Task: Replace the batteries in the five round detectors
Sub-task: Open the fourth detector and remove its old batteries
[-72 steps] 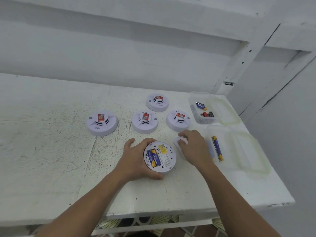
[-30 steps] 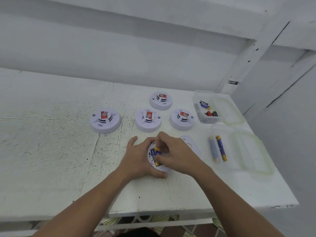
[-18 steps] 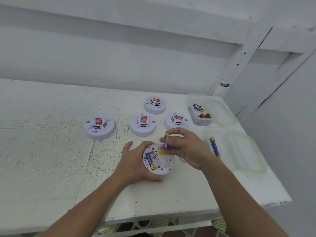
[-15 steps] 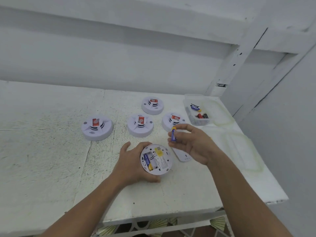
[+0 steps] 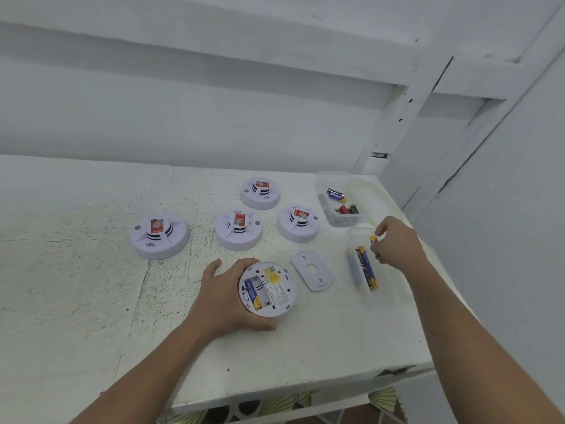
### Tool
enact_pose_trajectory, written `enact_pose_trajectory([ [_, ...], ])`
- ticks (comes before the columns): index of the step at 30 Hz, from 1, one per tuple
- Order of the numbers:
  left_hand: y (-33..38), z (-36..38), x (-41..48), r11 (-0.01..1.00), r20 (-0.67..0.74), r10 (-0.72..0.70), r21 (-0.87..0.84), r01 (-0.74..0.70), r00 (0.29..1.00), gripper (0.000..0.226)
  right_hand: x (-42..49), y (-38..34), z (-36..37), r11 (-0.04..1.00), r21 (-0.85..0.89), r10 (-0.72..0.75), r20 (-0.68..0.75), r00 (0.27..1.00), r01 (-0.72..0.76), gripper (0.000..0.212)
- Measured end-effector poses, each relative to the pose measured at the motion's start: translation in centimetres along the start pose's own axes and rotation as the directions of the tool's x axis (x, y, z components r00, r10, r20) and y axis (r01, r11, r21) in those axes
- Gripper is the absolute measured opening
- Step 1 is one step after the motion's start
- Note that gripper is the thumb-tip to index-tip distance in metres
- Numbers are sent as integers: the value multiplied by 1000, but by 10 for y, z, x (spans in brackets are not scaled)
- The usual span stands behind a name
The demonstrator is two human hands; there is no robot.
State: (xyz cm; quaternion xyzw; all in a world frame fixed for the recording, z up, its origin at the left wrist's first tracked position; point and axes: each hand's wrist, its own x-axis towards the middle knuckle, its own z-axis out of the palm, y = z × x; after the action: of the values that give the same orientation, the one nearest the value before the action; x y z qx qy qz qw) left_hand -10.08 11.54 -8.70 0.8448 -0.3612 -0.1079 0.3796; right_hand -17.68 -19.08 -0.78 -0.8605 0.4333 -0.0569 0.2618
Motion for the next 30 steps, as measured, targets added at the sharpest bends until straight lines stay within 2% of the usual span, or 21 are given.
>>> enact_pose_trajectory([
  [3,0,-1,0,1000,3,-4,5,4,1000,110,5,7,12,980,-190,-61,-18,998,57,10],
  [6,0,-1,-1,1000,15,-4,17,4,1000,107,6,9,21,960,-275,-54,-16,998,48,9],
  [9,1,0,-1,1000,8,-2,16,2,1000,103,7,7,26,943,-332,-38,-35,999,25,29],
  [12,1,0,0,1000,9,-4,17,4,1000,103,9,6,28,937,-349,-38,-36,999,23,33],
  [17,-1,0,1,999,6,-6,32,6,1000,108,12,8,28,932,-361,-32,-25,999,21,15],
  [21,-1,0,0,999,14,-8,31,8,1000,108,16,8,26,938,-347,-8,1,1000,8,9],
  [26,-2,1,1,1000,10,-6,30,6,1000,109,19,8,23,949,-315,16,8,1000,-13,16],
  [30,-1,0,1,1000,26,-18,19,18,999,107,19,6,17,964,-264,-9,-14,1000,5,13],
])
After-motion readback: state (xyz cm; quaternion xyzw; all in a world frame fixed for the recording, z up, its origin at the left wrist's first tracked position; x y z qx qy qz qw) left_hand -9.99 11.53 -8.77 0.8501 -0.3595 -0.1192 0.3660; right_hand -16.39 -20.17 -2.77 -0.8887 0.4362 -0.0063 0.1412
